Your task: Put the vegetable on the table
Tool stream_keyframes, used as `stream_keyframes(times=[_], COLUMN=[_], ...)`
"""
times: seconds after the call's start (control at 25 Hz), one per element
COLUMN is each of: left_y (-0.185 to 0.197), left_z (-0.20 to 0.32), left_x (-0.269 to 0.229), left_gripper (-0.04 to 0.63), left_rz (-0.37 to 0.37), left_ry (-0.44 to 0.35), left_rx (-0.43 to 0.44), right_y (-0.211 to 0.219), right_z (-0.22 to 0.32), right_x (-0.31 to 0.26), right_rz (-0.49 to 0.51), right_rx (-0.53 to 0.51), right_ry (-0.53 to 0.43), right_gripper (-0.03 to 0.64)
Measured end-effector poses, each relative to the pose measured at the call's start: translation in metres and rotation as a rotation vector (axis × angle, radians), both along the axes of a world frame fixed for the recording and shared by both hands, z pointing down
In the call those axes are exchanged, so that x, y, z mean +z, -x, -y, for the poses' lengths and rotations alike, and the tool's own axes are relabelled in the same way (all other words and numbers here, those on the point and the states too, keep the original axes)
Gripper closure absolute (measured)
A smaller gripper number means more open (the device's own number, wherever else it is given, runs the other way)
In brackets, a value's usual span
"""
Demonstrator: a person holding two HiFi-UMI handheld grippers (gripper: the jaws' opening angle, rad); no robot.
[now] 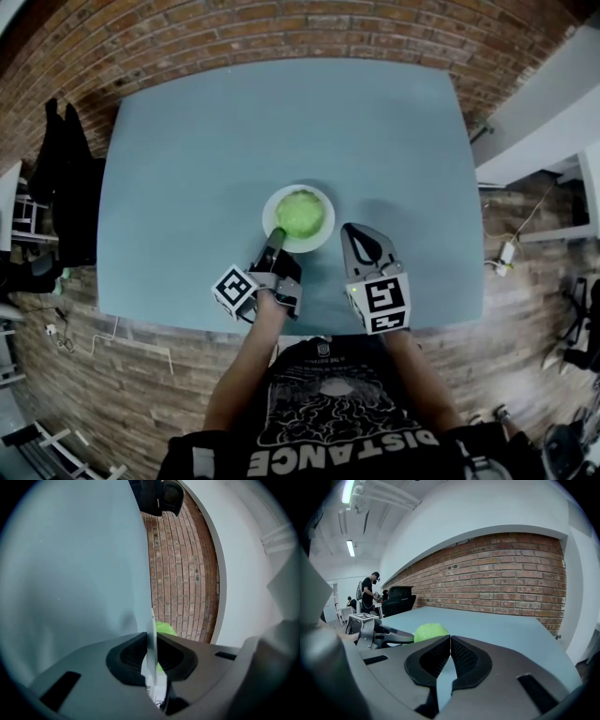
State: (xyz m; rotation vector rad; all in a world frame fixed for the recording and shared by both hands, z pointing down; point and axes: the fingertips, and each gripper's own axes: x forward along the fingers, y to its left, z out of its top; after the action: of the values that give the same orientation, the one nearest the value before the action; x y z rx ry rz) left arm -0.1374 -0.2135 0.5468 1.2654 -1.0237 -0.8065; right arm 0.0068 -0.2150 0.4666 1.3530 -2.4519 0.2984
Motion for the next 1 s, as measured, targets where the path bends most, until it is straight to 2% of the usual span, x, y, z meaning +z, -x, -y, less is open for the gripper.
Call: stream_keyframes(times=[0.4, 1.0], left_y=[-0.006, -0.006], left_z=[0.011, 0.014], left_x=[0.027, 0.041], left_gripper=[0.557, 0.555], left_rz=[0.068, 0.078], left_ry=[0.041, 0.078], left_rx=[0.035, 0.033], right_y=[0.002, 0.001], right_z=[0.000, 0.000], right_x=[0.015, 0.026], right_rz=[-0.004, -0.011], right_rx=[-0.024, -0.049], right_ry=[0.037, 0.086], right_gripper=[0.609, 0.609])
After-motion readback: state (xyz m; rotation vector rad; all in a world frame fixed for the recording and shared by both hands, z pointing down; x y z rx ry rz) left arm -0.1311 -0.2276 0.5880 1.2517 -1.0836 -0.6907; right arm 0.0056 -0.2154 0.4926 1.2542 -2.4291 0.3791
